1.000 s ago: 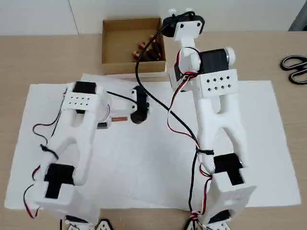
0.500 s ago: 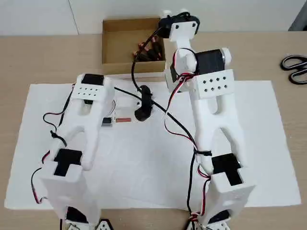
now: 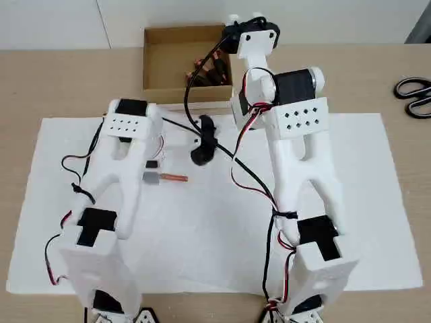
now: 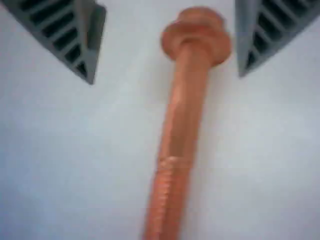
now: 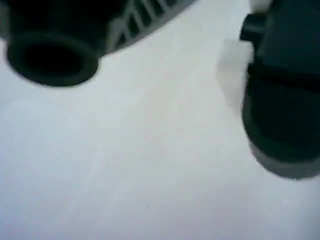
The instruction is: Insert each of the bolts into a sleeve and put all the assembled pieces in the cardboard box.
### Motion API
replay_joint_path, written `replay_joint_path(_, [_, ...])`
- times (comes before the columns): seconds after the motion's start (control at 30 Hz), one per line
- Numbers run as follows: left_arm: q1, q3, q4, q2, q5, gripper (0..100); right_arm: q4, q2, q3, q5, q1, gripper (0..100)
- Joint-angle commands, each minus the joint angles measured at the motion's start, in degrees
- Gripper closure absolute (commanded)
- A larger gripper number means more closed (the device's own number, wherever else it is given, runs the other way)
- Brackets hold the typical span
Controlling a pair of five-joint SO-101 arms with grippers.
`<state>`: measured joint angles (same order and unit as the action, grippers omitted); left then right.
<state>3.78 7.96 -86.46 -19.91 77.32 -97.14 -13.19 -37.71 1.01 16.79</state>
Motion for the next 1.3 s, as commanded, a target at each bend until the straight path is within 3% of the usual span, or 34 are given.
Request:
replay_joint_path(0.0, [-0.1, 6.2, -1.5, 1.1, 5.5, 82, 0.9, 3.7, -0.3, 0.5, -0.1, 99.5])
replay_joint_path(0.1, [-1.6, 12.4, -4.4, 1.1, -4.3, 82, 0.9, 3.8, -0.3, 0.5, -0.1, 99.5])
replay_joint_path(0.17, [-2.5, 15.9, -6.3, 1.1, -14.6, 82, 0.9, 3.8, -0.3, 0.5, -0.2, 99.5])
replay_joint_path(0.37, [-5.9, 21.8, -13.9, 1.0, -60.7, 82, 0.9, 3.9, -0.6, 0.3, -1.5, 99.5])
replay_joint_path(0.47, [-6.4, 18.6, -14.2, 1.1, -84.1, 82, 1.0, 3.9, -0.6, 0.2, -1.5, 99.5])
replay_joint_path(0.63, [-6.4, 15.1, -13.9, 2.5, -108.0, 82, 1.0, 4.0, -0.6, 0.2, -1.5, 99.5])
replay_joint_path(0.93, [2.8, 7.2, -13.9, 2.5, -129.2, 82, 1.0, 4.0, -0.6, 0.2, -1.5, 99.5])
replay_joint_path(1.27, [2.5, 6.4, -13.0, 1.7, -134.7, 82, 1.0, 4.0, -0.6, 0.2, -1.5, 99.5])
